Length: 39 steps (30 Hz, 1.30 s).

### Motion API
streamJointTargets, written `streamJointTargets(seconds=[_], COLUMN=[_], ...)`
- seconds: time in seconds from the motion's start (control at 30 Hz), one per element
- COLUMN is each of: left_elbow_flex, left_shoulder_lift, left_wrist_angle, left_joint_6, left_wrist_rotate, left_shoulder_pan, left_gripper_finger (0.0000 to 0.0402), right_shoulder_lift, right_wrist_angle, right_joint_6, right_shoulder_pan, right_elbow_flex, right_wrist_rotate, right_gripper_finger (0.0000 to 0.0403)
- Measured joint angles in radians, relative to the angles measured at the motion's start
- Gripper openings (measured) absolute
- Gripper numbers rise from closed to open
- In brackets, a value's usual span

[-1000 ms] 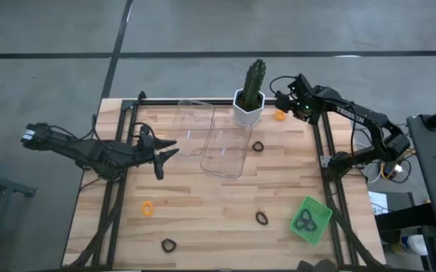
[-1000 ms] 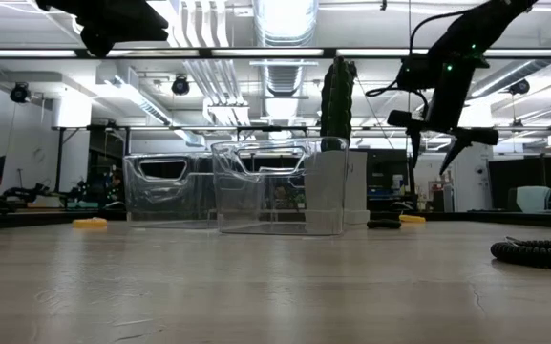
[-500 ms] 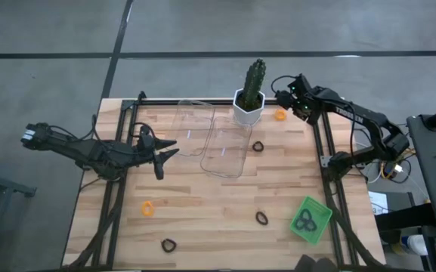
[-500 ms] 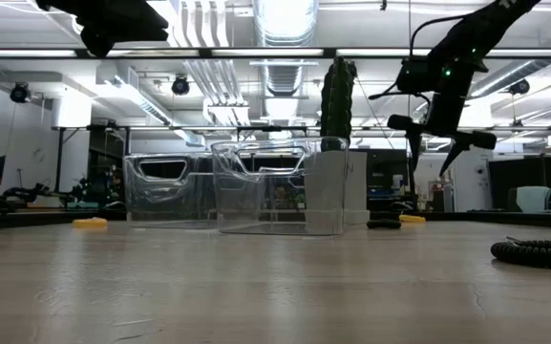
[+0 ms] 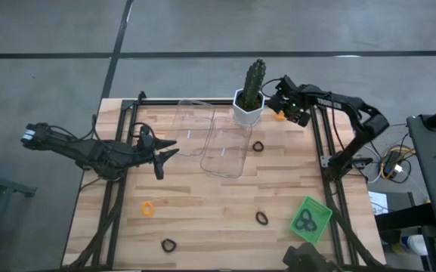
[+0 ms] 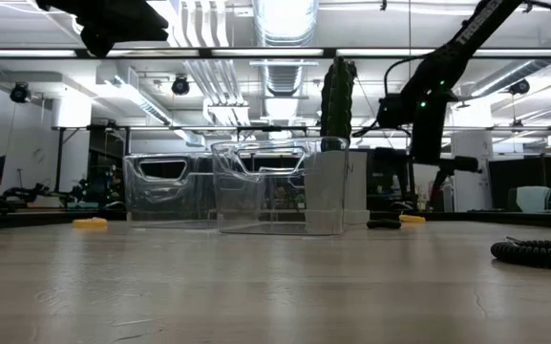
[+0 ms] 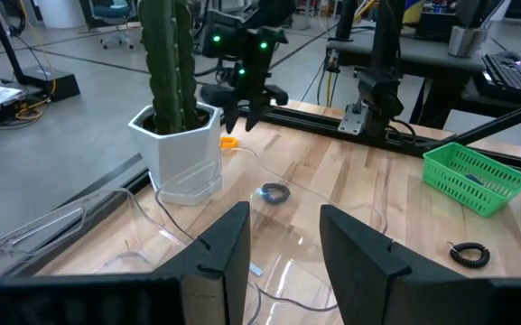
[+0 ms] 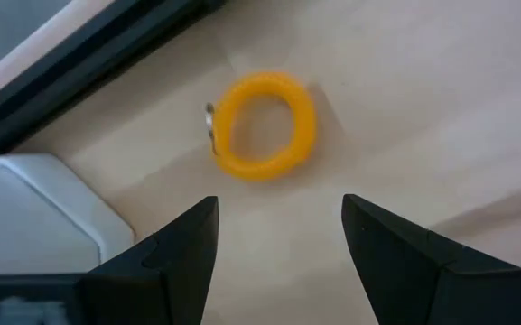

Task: Sort items
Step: Put the top right yellow keychain into the right transparent bin

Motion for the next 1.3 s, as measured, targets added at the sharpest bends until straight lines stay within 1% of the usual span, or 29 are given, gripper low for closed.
streamJointTargets(seconds=[0.27, 0.43, 0.57, 0.67, 0.87, 1.17, 1.3], left_elbow_flex=[0.0, 0.0, 0.0, 0.0, 0.0, 0.0, 0.0], left_shoulder_lift=[0.0, 0.0, 0.0, 0.0, 0.0, -0.002, -0.01], left_wrist_angle=[0.0, 0.0, 0.0, 0.0, 0.0, 0.0, 0.0], left_joint_6=[0.0, 0.0, 0.015, 0.06, 0.083, 0.099, 0.114], left_wrist_rotate=[0.0, -0.008, -0.008, -0.019, -0.137, -0.138, -0.139], left_shoulder_pan=[0.0, 0.0, 0.0, 0.0, 0.001, 0.001, 0.001], left_gripper_finger=[0.0128, 0.0128, 0.0128, 0.0128, 0.0128, 0.0128, 0.0128], right_shoulder_lift=[0.1, 0.124, 0.133, 0.131, 0.132, 0.136, 0.136], right_wrist_angle=[-0.046, -0.151, -0.244, -0.246, -0.247, -0.252, -0.265], right_joint_6=[-0.029, -0.073, -0.11, -0.134, -0.111, -0.062, -0.013], right_shoulder_pan=[-0.055, -0.079, -0.085, -0.087, -0.094, -0.089, -0.08], right_elbow_flex=[0.108, 0.161, 0.174, 0.173, 0.191, 0.194, 0.194], right_wrist_rotate=[-0.069, -0.063, -0.032, -0.015, -0.012, -0.04, -0.041], right_gripper_finger=[0.0228, 0.0228, 0.0228, 0.0228, 0.0228, 0.0228, 0.0228])
